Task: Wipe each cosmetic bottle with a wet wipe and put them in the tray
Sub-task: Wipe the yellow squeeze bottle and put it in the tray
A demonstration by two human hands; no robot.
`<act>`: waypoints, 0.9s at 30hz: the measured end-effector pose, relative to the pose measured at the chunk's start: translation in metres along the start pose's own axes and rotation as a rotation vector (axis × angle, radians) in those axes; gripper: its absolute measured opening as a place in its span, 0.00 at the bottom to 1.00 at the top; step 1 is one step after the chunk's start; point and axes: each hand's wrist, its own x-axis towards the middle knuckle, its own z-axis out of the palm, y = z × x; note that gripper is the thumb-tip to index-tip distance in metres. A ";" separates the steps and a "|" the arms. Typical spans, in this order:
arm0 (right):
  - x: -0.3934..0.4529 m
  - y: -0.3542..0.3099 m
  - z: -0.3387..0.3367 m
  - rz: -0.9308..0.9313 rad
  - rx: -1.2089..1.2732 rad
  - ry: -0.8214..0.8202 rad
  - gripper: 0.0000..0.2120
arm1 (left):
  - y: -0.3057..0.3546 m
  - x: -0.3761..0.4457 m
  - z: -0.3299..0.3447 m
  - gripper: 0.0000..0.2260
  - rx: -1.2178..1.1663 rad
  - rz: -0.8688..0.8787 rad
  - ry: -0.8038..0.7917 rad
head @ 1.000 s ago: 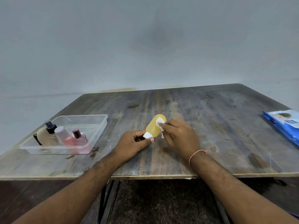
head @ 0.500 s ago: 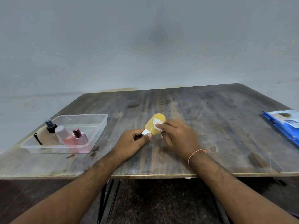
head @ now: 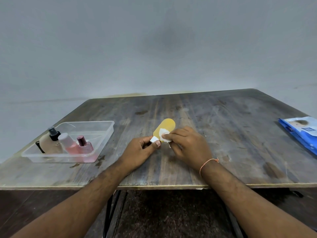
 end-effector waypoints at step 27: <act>0.000 -0.002 0.000 0.039 0.063 -0.061 0.15 | -0.002 -0.003 -0.001 0.22 0.220 0.115 0.097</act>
